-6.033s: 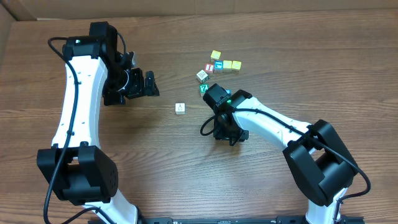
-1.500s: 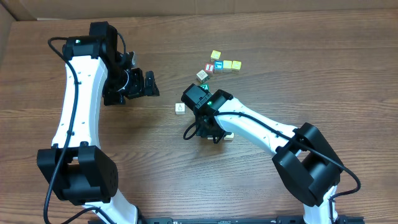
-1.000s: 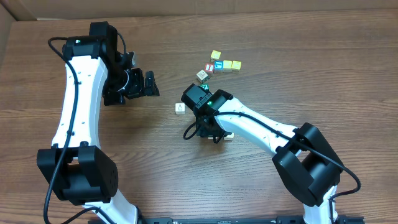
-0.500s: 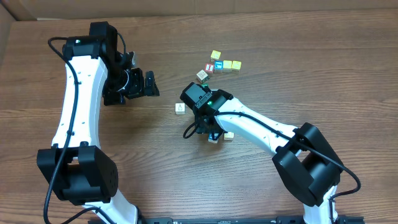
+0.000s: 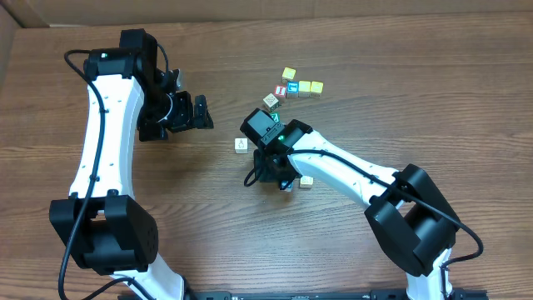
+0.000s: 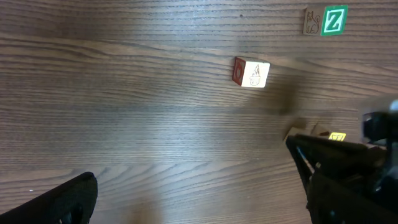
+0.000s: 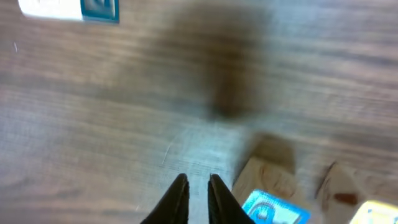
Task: Flip 5 blocks
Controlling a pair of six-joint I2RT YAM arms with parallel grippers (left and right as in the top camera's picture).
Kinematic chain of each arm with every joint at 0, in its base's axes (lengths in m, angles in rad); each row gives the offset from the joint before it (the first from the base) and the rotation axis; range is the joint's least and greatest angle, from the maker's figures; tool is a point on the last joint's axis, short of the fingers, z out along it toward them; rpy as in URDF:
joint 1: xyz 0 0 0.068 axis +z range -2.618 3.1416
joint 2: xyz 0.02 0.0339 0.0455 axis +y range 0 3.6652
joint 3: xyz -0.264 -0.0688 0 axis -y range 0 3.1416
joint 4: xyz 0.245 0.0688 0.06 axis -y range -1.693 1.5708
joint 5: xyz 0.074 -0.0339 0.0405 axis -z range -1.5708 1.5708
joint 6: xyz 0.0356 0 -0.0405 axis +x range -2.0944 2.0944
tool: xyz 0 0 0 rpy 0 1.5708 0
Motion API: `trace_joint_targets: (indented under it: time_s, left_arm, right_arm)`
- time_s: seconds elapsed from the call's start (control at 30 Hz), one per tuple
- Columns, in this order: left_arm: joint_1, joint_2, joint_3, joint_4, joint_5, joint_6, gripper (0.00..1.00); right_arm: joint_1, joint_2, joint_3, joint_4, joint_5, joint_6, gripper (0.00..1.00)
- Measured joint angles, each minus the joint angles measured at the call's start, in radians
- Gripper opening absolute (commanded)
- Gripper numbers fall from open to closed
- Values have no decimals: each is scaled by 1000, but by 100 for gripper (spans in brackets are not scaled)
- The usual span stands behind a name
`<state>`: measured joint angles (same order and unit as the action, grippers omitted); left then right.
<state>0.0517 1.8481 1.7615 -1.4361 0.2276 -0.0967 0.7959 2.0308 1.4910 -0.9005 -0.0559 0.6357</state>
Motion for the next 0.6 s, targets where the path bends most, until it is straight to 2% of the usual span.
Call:
trace_joint_targets:
  time_s: [0.2,0.6]
  left_arm:
    - [0,0,0,0,0,0,100]
    - [0,0,0,0,0,0,100]
  right_arm:
    - [32,0,0,-55,-17,-8,13]
    - [77,0,-41,-33,73,16,13]
